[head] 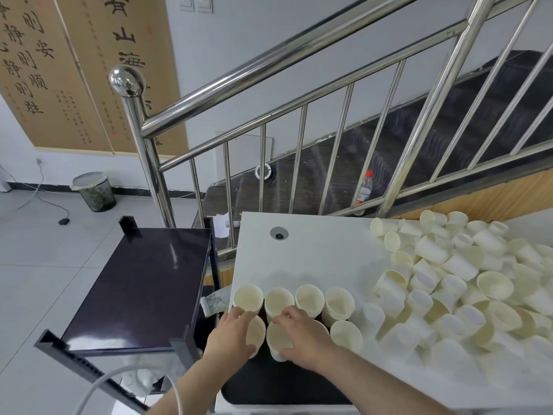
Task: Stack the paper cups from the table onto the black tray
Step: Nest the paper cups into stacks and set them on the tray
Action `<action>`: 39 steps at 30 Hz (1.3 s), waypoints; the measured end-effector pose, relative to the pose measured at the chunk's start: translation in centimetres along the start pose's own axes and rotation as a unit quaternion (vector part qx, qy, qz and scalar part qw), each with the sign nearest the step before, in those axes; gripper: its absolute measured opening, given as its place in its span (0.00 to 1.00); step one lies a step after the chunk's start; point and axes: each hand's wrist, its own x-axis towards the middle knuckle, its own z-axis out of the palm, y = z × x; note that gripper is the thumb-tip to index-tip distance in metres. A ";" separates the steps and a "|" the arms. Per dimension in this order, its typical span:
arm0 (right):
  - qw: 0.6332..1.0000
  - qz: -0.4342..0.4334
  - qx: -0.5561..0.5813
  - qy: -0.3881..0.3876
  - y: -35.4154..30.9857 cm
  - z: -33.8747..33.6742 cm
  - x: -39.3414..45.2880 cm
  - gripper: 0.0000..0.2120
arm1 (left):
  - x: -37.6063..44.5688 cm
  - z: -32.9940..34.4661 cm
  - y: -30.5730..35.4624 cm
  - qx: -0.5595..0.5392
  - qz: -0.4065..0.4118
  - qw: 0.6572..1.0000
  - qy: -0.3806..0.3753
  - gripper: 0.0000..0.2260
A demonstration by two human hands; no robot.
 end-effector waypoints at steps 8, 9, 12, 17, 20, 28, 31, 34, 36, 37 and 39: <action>1.000 0.005 0.028 0.001 0.1 0.8 0.2 0.27 | 0.3 0.5 -0.7 -0.001 0.008 1.000 -0.006 0.30; 0.999 0.001 0.035 0.002 0.2 0.8 0.1 0.26 | 0.4 0.5 -0.6 0.000 0.010 1.000 -0.005 0.30; 0.998 -0.006 0.055 0.010 0.2 0.9 -0.2 0.26 | 0.5 0.3 -0.5 0.006 0.021 1.000 0.006 0.28; 0.996 0.006 0.075 0.039 0.6 0.8 -0.8 0.27 | 1.0 0.0 0.5 -0.015 0.050 0.998 0.031 0.24; 0.994 0.027 0.087 0.068 1.7 -0.3 -1.7 0.25 | 1.8 -0.3 1.8 -0.036 0.075 0.996 0.033 0.24; 0.986 0.068 0.087 0.125 8.0 -3.7 -3.4 0.24 | 3.9 -0.3 6.9 -0.047 0.129 0.990 0.042 0.22; 0.982 0.084 0.092 0.141 10.9 -4.7 -4.2 0.24 | 5.2 0.2 10.0 -0.043 0.133 0.990 0.029 0.21; 0.981 0.095 0.093 0.139 14.4 -5.4 -5.2 0.24 | 6.7 1.2 13.4 -0.037 0.138 0.990 0.012 0.22; 0.982 0.101 0.093 0.131 17.0 -5.6 -5.8 0.24 | 7.8 2.1 15.7 -0.030 0.136 0.990 -0.003 0.22; 0.982 0.105 0.091 0.129 18.2 -5.7 -6.1 0.24 | 8.2 2.6 16.8 -0.023 0.134 0.991 -0.010 0.22; 0.983 0.110 0.086 0.121 20.6 -6.0 -6.5 0.24 | 9.3 3.8 19.1 -0.004 0.131 0.991 -0.016 0.23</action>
